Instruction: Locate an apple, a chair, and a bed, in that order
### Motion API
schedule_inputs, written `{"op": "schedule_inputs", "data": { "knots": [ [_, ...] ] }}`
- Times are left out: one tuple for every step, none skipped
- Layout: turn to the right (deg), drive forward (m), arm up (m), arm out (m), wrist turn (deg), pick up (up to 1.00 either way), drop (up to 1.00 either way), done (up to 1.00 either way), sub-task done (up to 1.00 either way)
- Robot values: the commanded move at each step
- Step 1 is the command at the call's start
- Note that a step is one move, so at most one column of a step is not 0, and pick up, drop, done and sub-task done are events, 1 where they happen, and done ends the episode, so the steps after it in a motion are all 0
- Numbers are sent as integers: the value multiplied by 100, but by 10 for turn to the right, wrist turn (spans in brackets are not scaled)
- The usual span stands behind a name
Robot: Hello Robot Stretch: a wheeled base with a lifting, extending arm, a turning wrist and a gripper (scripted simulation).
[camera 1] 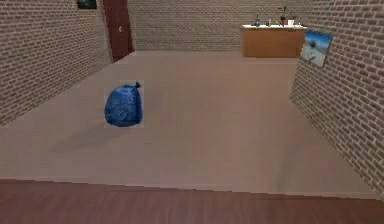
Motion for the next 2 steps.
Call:
{"op": "schedule_inputs", "data": {
  "knots": [
    [150,0,0,0,0,0,0,0,0],
    [0,100,0,0,0,0,0,0,0]
  ]
}}
